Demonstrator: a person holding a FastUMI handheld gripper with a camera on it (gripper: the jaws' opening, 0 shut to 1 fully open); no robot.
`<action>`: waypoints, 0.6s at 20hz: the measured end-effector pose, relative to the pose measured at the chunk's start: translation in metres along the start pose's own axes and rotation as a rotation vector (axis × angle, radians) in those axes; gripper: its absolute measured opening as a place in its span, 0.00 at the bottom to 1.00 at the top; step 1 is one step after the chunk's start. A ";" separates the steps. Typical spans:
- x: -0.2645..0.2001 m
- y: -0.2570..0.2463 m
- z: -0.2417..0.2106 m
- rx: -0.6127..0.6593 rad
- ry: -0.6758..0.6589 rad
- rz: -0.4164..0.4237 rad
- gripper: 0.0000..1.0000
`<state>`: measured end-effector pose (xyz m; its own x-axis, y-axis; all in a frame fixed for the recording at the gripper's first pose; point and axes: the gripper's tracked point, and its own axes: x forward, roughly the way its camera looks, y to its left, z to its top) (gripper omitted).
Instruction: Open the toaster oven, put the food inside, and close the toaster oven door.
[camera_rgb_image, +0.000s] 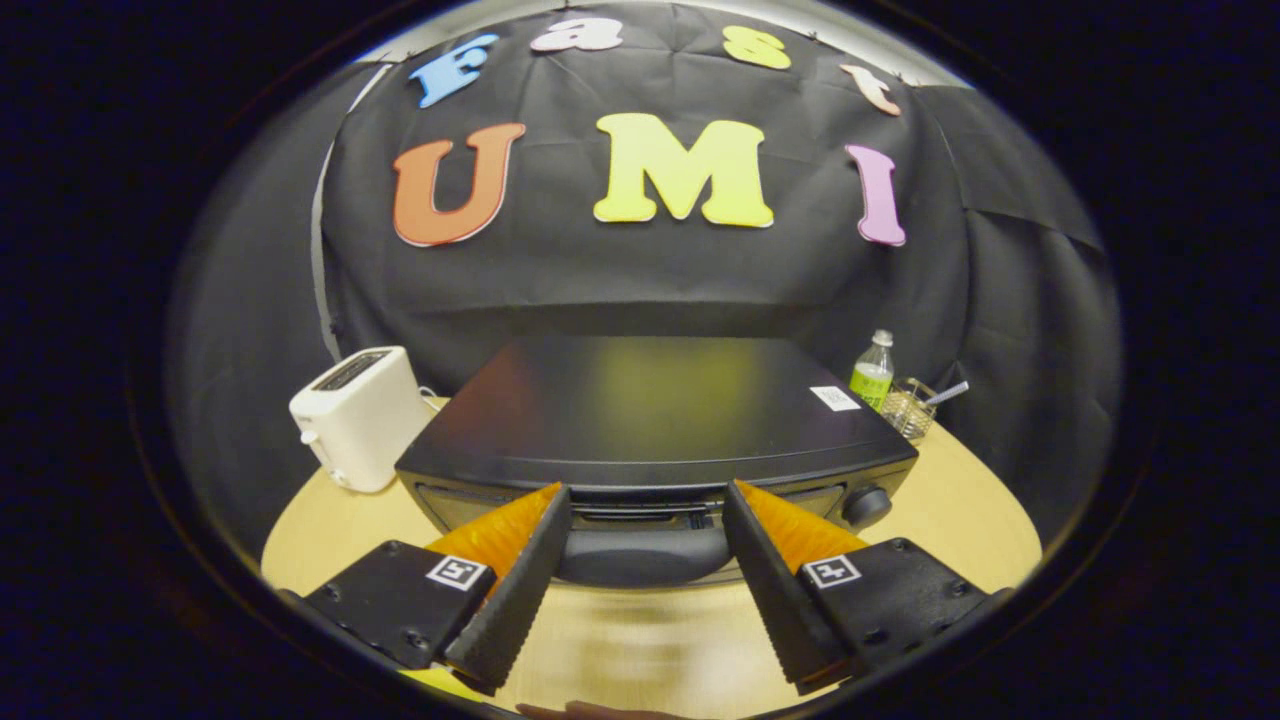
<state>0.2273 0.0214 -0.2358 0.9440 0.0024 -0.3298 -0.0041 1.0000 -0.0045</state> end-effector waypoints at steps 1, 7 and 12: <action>-0.005 0.001 -0.005 0.000 0.005 0.009 1.00; -0.038 -0.005 -0.039 -0.018 0.026 0.056 0.99; -0.063 -0.006 -0.086 -0.039 0.078 0.022 0.98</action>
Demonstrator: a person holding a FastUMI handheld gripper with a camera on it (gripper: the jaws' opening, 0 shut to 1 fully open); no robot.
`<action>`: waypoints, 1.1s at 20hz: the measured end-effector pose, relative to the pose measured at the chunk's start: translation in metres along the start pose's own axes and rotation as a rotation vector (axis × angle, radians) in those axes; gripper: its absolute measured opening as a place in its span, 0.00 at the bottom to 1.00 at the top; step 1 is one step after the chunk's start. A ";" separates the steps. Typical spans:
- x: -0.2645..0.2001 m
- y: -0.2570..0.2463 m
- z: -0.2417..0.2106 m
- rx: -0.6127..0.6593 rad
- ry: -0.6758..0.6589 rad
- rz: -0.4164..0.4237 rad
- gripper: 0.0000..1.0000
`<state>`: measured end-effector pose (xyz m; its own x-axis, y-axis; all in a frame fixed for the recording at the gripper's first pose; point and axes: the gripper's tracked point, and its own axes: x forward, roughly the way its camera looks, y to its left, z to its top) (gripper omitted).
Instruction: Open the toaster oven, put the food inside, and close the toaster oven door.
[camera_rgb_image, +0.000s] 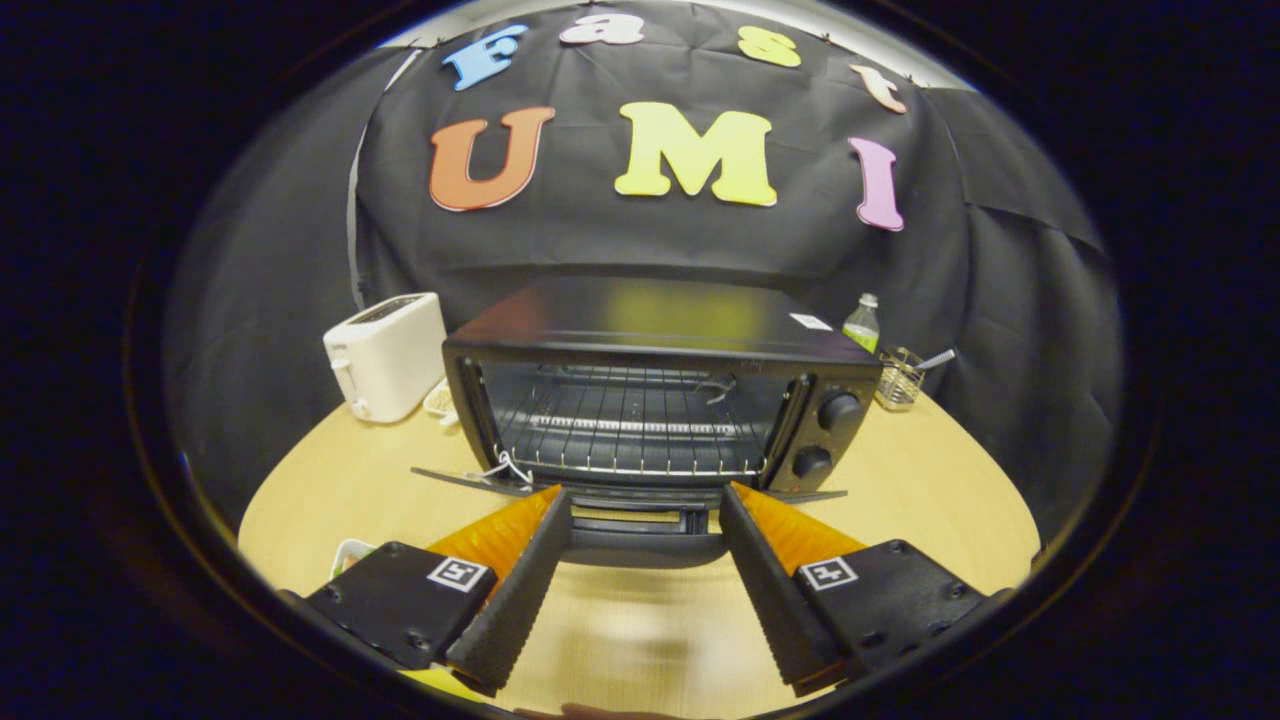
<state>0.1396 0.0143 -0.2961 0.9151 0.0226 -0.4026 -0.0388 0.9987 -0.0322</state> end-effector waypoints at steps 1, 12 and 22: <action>-0.001 0.000 -0.007 0.009 0.006 0.000 0.98; -0.009 0.003 -0.044 0.009 -0.071 -0.001 0.97; -0.003 0.004 -0.090 0.109 0.022 0.011 0.97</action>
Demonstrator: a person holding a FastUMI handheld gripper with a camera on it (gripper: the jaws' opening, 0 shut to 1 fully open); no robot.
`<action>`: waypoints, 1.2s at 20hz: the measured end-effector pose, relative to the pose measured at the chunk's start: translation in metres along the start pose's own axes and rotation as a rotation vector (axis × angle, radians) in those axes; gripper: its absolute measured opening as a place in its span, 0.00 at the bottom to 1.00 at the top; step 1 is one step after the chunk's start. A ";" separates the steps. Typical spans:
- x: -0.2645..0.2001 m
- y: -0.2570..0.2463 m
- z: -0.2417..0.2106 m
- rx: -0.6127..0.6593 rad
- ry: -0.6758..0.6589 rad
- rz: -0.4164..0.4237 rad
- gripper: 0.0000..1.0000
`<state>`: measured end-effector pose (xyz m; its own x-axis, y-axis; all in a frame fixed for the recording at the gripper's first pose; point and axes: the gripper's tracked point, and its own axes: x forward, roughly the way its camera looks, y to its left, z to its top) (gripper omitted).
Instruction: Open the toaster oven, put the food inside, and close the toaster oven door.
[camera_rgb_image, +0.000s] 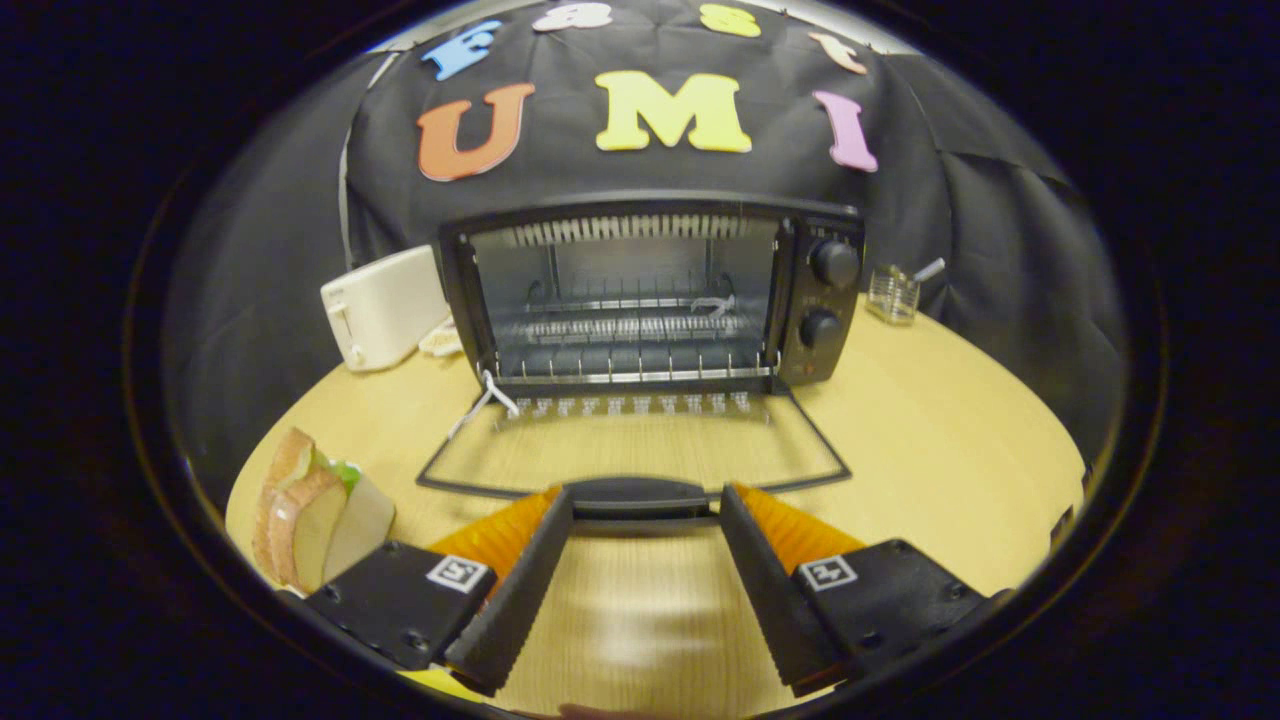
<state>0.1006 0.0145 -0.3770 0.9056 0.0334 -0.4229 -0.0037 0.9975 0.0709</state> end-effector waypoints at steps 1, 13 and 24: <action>0.009 0.000 0.002 -0.013 -0.025 0.000 0.98; -0.060 0.063 0.048 -0.121 -0.002 0.395 0.95; -0.077 0.142 0.005 0.179 0.650 0.778 0.91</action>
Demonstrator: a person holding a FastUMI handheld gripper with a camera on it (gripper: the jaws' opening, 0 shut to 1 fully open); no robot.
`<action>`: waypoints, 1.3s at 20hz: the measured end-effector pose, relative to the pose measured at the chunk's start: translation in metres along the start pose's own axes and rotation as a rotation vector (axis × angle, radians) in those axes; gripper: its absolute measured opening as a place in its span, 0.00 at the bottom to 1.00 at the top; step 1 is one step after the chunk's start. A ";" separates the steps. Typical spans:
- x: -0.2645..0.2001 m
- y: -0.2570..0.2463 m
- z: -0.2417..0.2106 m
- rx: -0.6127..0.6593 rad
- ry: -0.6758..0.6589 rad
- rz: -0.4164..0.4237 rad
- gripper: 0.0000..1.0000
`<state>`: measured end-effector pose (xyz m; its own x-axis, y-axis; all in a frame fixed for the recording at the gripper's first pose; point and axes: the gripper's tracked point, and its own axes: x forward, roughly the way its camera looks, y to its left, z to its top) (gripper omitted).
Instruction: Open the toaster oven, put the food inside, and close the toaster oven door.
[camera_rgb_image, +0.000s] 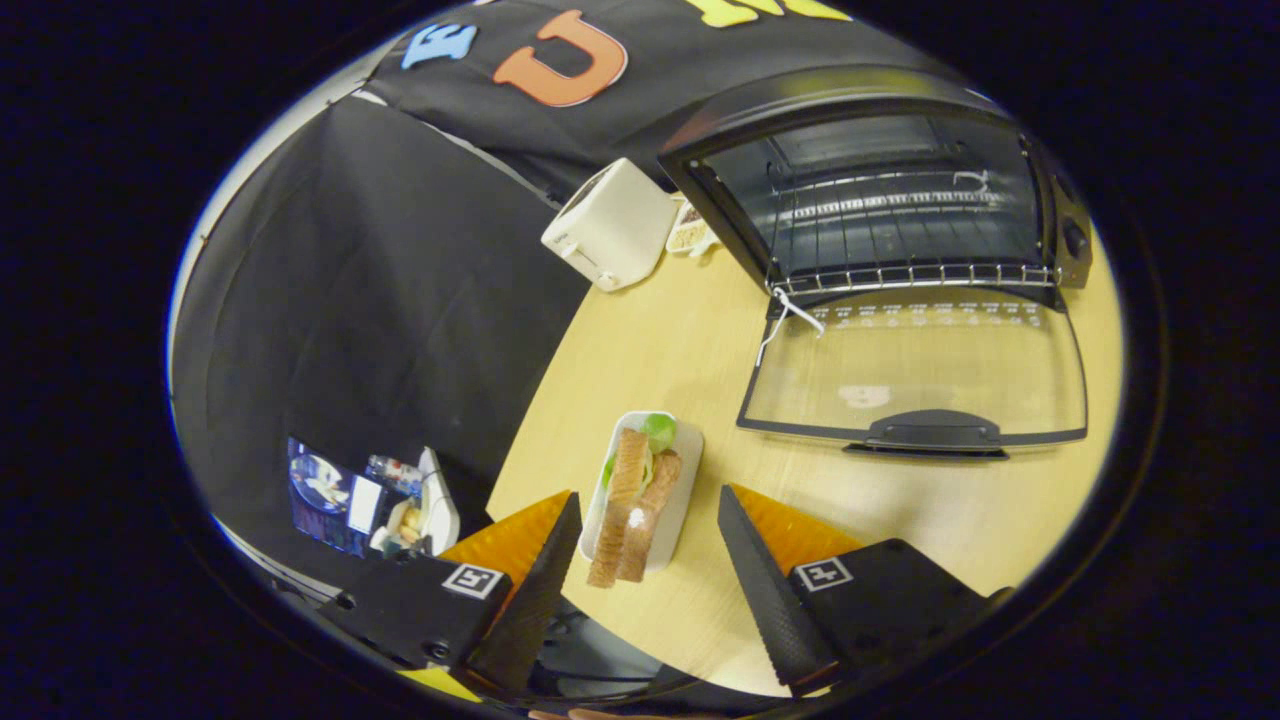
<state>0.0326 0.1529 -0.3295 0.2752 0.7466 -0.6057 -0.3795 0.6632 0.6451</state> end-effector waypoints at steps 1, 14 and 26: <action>0.002 0.002 0.001 0.012 0.023 0.014 0.89; 0.031 0.026 -0.026 -0.058 0.104 0.004 0.34; -0.048 0.005 0.076 0.284 -0.369 0.134 0.33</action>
<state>0.0845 0.1245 -0.2624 0.5548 0.7612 -0.3357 -0.1913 0.5095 0.8390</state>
